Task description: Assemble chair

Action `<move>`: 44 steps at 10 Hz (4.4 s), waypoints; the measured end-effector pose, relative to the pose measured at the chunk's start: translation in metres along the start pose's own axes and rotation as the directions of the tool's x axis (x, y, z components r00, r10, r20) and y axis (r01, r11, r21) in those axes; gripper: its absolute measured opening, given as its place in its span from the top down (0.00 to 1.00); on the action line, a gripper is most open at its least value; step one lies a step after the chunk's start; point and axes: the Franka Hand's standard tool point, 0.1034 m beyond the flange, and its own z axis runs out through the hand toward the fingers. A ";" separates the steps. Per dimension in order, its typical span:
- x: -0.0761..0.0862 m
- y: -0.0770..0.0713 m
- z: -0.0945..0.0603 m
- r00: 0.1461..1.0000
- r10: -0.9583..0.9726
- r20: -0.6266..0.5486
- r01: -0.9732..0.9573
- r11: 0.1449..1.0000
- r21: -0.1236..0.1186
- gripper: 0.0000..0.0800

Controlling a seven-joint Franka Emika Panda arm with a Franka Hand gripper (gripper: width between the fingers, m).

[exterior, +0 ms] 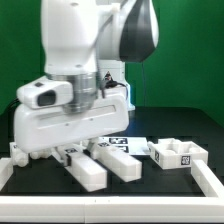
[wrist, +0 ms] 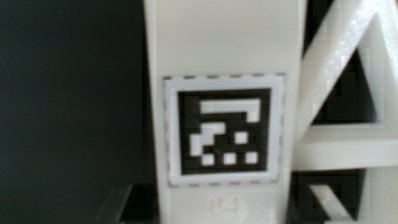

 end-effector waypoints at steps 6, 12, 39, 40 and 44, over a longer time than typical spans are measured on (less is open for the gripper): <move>-0.003 -0.001 0.002 0.998 0.051 0.028 -0.052 0.998 0.026 0.64; -0.015 -0.005 0.011 0.897 0.436 0.073 -0.441 0.893 0.091 0.64; 0.003 -0.169 -0.005 0.963 0.265 -0.046 -0.265 0.964 0.014 0.19; 0.004 -0.182 -0.002 0.961 0.272 -0.052 -0.272 0.962 0.011 0.19; -0.002 -0.178 0.002 0.951 0.300 -0.072 -0.300 0.954 0.009 0.19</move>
Offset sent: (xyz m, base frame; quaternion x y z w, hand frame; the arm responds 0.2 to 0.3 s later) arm 0.0000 0.0000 0.0000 0.0000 0.0000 0.0000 1.0000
